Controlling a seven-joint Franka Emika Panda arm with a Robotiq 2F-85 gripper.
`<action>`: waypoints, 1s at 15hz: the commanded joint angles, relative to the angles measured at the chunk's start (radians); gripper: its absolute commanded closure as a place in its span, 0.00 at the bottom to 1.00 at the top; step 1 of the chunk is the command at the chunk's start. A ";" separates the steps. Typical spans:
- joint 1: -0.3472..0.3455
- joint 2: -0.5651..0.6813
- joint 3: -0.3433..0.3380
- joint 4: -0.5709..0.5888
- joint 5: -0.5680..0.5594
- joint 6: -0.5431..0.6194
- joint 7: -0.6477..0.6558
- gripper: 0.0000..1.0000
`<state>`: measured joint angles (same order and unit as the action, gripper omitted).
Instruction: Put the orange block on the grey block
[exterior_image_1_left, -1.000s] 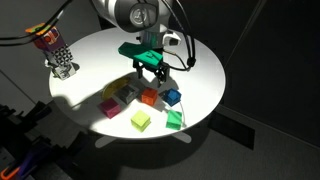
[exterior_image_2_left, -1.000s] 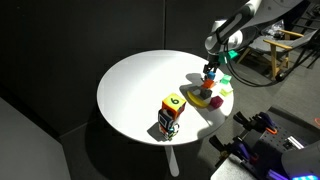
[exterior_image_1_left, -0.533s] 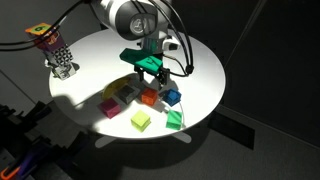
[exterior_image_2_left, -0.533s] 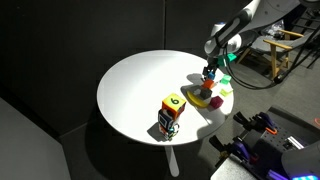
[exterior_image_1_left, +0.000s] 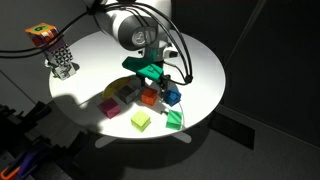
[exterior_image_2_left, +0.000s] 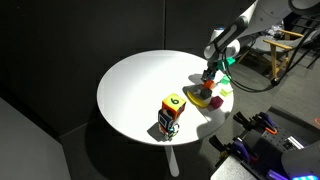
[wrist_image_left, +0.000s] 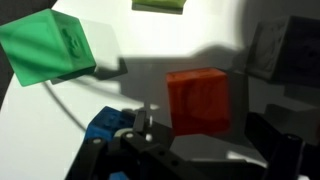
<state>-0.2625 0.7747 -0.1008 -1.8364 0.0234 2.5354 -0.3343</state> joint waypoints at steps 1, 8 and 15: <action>-0.015 0.038 0.010 0.045 -0.036 0.008 -0.002 0.00; -0.011 0.084 0.004 0.081 -0.071 0.000 0.004 0.27; -0.008 0.060 0.005 0.066 -0.068 -0.016 0.015 0.69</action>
<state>-0.2623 0.8534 -0.1013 -1.7736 -0.0253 2.5369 -0.3343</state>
